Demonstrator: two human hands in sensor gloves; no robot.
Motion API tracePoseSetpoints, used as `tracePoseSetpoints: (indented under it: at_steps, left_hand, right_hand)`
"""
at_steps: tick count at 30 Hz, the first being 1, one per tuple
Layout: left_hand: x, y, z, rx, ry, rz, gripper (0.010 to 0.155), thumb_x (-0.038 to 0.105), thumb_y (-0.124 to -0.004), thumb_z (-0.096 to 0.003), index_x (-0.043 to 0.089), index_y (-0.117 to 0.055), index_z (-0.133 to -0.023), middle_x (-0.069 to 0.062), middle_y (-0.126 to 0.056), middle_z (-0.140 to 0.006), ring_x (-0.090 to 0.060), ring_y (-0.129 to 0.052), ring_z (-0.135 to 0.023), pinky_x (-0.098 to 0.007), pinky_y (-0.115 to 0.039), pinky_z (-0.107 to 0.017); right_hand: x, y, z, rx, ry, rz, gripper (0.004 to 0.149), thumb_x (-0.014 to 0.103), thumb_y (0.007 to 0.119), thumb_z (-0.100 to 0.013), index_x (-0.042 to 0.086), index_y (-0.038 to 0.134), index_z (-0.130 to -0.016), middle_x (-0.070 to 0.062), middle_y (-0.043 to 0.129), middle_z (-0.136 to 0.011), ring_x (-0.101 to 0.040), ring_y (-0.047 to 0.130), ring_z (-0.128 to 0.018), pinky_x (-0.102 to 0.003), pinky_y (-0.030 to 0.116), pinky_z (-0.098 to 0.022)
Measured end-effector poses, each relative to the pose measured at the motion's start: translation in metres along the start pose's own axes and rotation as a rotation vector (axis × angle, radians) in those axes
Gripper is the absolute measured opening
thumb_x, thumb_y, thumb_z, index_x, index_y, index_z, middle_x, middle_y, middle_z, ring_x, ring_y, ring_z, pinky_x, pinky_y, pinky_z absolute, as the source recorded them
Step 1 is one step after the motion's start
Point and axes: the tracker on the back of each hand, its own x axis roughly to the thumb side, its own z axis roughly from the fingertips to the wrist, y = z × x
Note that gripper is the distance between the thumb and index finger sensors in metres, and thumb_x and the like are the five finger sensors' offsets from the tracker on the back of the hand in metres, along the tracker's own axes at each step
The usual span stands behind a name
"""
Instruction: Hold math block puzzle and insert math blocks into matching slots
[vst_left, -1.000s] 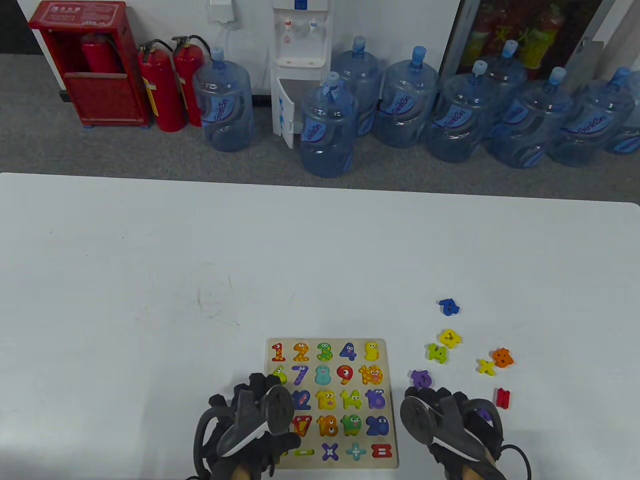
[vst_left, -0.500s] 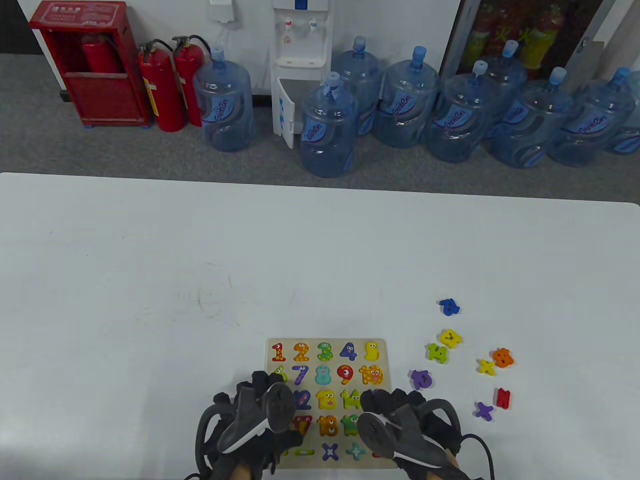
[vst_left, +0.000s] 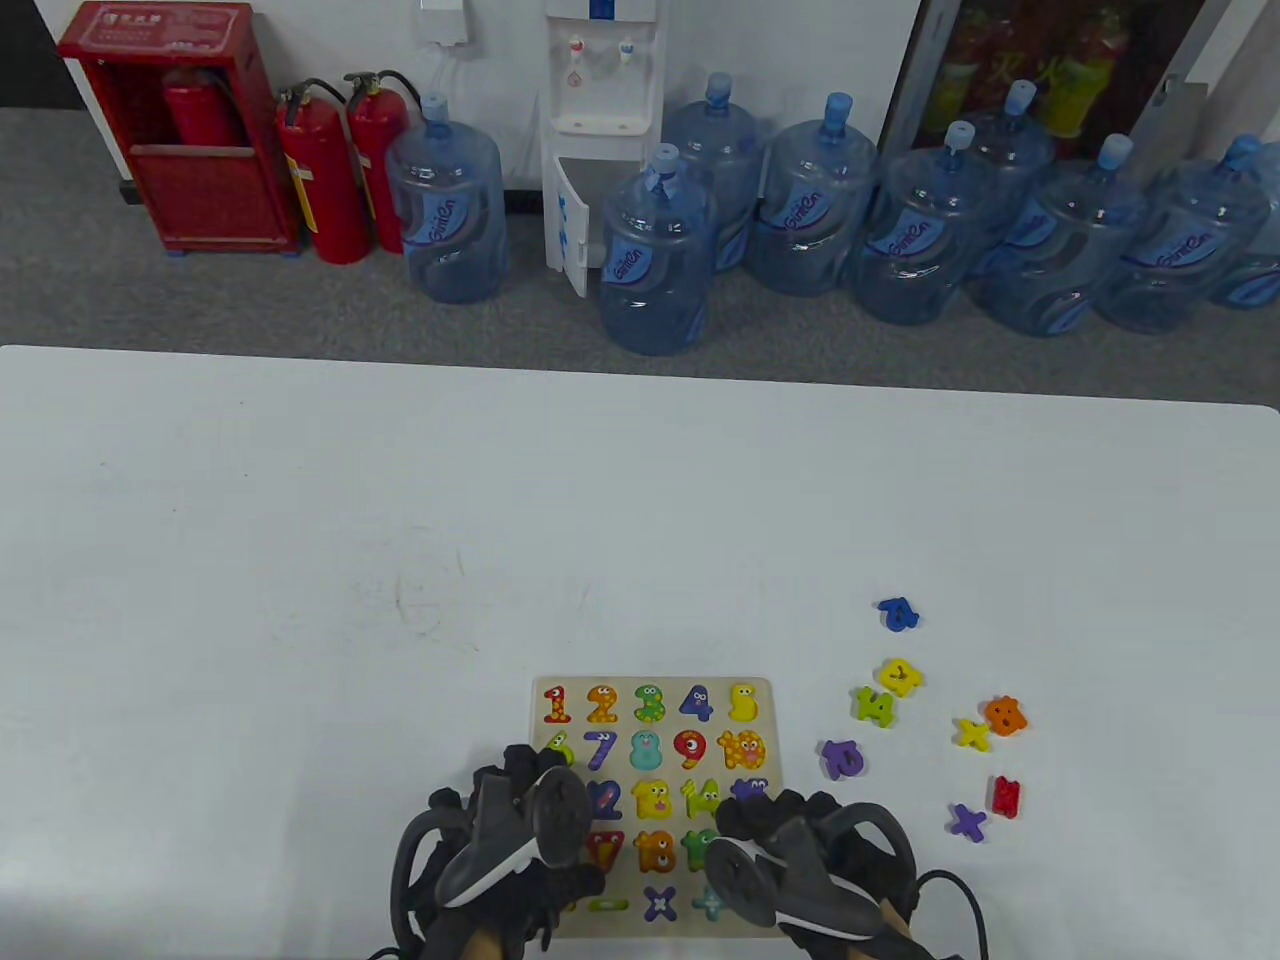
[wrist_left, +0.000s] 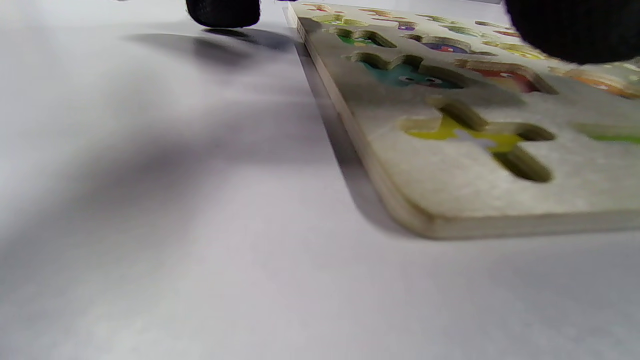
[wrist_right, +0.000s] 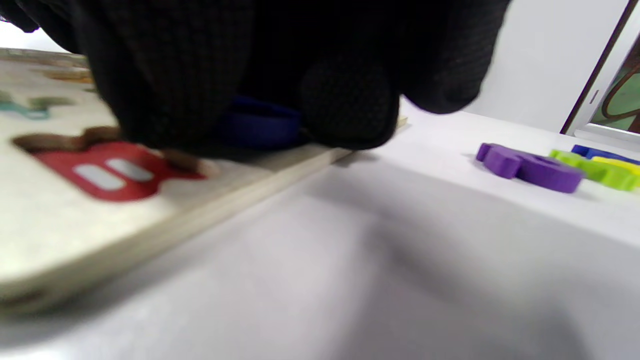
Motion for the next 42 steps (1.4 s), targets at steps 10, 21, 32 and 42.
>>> tracePoseSetpoints:
  at_steps: [10,21,32,42]
  left_hand:
    - [0.0,-0.001,0.001,0.001,0.001,-0.001,0.1,0.063,-0.075,-0.0275,0.022,-0.029,-0.106,-0.01,-0.026,-0.111,-0.046,-0.046,-0.107,-0.076,-0.045,-0.07]
    - [0.0,0.0,0.0,0.001,0.002,0.009,0.1,0.064,-0.075,-0.0276,0.022,-0.029,-0.106,-0.009,-0.025,-0.112,-0.046,-0.045,-0.108,-0.077,-0.044,-0.07]
    - [0.0,0.0,0.0,0.01,0.0,-0.004,0.1,0.064,-0.075,-0.0275,0.022,-0.029,-0.106,-0.01,-0.025,-0.111,-0.047,-0.045,-0.107,-0.077,-0.045,-0.07]
    - [0.001,0.0,0.002,0.011,-0.015,0.008,0.1,0.063,-0.075,-0.0275,0.022,-0.029,-0.106,-0.01,-0.025,-0.111,-0.046,-0.045,-0.107,-0.077,-0.045,-0.07]
  right_hand:
    - [-0.02,-0.011,0.006,-0.065,0.058,-0.07,0.065,0.036,0.087,-0.021,0.028,0.076,-0.085,-0.001,0.078,-0.088,-0.018,0.092,-0.063,-0.04,0.078,-0.054]
    - [-0.088,0.009,0.001,-0.021,0.403,0.017,0.066,0.025,0.074,-0.033,0.029,0.054,-0.096,-0.002,0.053,-0.103,-0.027,0.074,-0.086,-0.043,0.07,-0.061]
    - [-0.079,0.021,-0.019,0.134,0.373,0.039,0.062,0.026,0.079,-0.032,0.032,0.062,-0.091,0.0,0.063,-0.099,-0.025,0.076,-0.084,-0.04,0.072,-0.059]
    - [-0.066,0.012,-0.001,0.063,0.288,0.041,0.06,0.022,0.087,-0.025,0.032,0.074,-0.083,0.003,0.076,-0.089,-0.021,0.086,-0.073,-0.04,0.075,-0.058]
